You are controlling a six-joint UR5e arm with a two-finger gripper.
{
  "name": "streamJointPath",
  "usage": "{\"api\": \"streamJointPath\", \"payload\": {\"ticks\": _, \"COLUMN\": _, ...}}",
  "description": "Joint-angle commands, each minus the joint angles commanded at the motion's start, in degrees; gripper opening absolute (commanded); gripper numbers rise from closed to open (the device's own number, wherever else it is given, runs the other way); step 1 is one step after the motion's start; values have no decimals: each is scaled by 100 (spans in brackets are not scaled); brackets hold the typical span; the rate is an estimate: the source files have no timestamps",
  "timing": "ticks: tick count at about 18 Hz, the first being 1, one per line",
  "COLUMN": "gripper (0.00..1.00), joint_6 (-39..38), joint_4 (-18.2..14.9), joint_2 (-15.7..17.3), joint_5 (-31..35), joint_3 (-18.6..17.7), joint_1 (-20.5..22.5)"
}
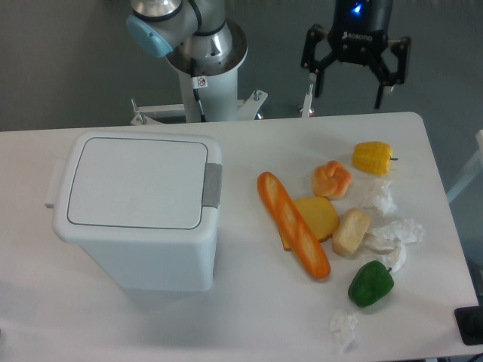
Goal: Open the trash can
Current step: 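Move the open gripper down toward the trash can's grey latch tab, then lower the gripper beside the grey latch tab on the lid edge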
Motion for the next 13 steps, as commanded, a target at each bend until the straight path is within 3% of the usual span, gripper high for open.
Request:
{"api": "streamJointPath", "payload": {"ticks": 3, "gripper": 100, "joint_6": -757, "joint_4": 212, "joint_2": -79, "joint_5": -18, "joint_3": 9, "joint_1": -167}}
{"api": "streamJointPath", "payload": {"ticks": 11, "gripper": 100, "joint_6": -2312, "joint_4": 247, "joint_2": -369, "joint_5": -351, "joint_3": 140, "joint_1": -404}}
{"api": "streamJointPath", "payload": {"ticks": 13, "gripper": 100, "joint_6": -2760, "joint_4": 439, "joint_2": -431, "joint_5": -510, "joint_3": 141, "joint_1": -431}}
